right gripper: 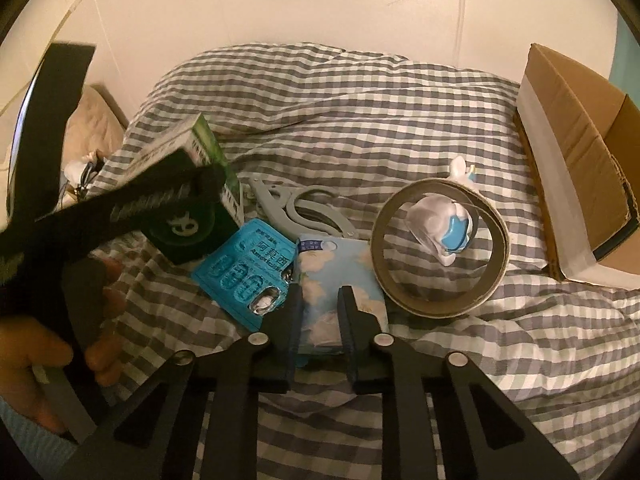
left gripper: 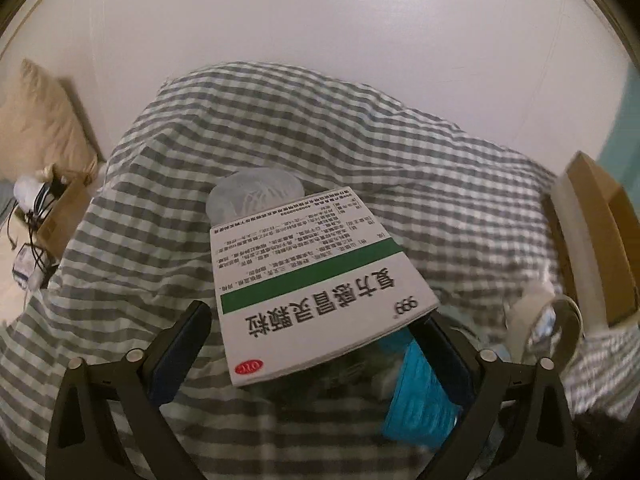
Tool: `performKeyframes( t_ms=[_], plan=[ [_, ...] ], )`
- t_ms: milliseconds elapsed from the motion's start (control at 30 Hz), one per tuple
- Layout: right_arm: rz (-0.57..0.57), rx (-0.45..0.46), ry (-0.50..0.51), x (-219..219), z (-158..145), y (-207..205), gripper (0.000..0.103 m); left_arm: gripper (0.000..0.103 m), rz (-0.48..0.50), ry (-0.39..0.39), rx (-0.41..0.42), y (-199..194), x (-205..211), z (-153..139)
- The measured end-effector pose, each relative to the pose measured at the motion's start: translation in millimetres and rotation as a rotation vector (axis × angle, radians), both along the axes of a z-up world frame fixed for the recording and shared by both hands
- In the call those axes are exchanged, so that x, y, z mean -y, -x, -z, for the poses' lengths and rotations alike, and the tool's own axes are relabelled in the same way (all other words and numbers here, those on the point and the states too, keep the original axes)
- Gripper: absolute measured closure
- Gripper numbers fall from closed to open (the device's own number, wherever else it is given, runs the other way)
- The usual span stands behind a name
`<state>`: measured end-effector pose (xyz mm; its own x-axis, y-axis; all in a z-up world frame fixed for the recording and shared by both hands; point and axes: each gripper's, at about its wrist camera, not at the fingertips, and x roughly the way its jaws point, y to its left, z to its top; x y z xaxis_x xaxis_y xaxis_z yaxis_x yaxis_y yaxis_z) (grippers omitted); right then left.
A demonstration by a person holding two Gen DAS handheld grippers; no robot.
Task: Organize objects
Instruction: 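Grasp the green medicine box with the left gripper while the right gripper grasps the tissue pack, then carry both items to the cardboard box and open both grippers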
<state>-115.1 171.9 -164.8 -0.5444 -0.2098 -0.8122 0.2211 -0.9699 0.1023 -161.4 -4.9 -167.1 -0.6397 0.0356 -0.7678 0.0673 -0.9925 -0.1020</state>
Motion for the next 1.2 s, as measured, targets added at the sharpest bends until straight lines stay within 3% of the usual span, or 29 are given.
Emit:
performKeyframes(
  t_ms=[67,300,500,667,733,767,800,900,1200],
  plan=[
    [0.003,-0.010,-0.003,1.0,-3.5,-1.7,0.093,0.012,0.020,-0.022,-0.005,-6.6,9.6,-4.8],
    [0.004,-0.045,-0.002,8.8,-25.3,-16.3,0.099,0.014,0.027,-0.066,-0.009,-36.9,39.7,-24.8],
    [-0.011,-0.091,-0.004,16.8,-54.3,-41.8,0.099,0.015,0.029,-0.050,-0.004,-61.2,45.2,-57.9],
    [-0.007,-0.119,0.000,18.4,-67.4,-54.8,0.098,0.016,0.063,0.025,0.006,-85.4,32.9,-74.8],
    [0.001,-0.111,-0.011,13.8,-63.1,-55.5,0.082,0.016,0.071,0.067,0.006,-92.3,27.8,-74.9],
    [0.026,-0.106,-0.022,10.8,-58.4,-54.8,0.056,0.016,0.073,0.085,0.006,-94.3,25.9,-73.4],
    [0.042,-0.095,-0.022,7.3,-54.0,-54.5,0.039,0.016,0.076,0.099,0.009,-94.0,24.7,-71.9],
    [0.070,-0.060,0.018,0.1,-37.6,-46.8,0.038,0.016,0.079,0.120,0.006,-92.1,21.5,-66.6],
    [0.066,0.062,-0.001,4.0,9.9,-1.8,0.038,0.016,0.067,0.120,0.014,-70.4,16.8,-50.9]
  ],
)
